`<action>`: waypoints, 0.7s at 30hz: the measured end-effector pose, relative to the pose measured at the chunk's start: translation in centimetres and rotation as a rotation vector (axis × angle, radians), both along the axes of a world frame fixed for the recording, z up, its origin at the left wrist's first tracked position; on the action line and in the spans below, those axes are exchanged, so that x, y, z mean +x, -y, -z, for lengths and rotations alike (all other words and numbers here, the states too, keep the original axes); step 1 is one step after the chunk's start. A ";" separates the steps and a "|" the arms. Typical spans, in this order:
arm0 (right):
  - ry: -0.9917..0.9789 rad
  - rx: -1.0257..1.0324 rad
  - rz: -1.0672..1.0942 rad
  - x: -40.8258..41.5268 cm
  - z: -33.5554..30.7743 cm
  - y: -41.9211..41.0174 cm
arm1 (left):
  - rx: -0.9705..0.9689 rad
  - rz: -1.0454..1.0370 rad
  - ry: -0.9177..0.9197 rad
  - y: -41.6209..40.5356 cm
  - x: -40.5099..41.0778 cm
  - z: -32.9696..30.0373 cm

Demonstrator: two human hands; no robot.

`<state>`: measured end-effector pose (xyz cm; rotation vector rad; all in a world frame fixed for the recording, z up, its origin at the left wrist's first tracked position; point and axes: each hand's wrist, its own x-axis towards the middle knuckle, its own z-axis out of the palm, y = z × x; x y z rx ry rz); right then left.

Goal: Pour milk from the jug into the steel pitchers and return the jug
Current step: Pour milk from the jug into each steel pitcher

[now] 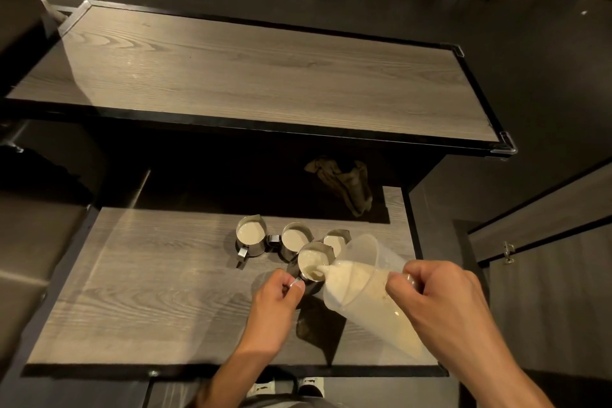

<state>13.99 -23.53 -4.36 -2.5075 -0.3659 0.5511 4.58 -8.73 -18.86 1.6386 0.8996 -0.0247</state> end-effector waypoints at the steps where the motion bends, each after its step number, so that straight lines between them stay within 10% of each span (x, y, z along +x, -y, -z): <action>1: -0.007 0.003 0.004 -0.1 0.1 0.0 | -0.004 -0.003 0.002 0.0 0.0 0.0; 21: -0.212 0.273 0.197 0.6 2.1 0.5 | -0.167 -0.128 0.085 -0.7 -0.6 0.9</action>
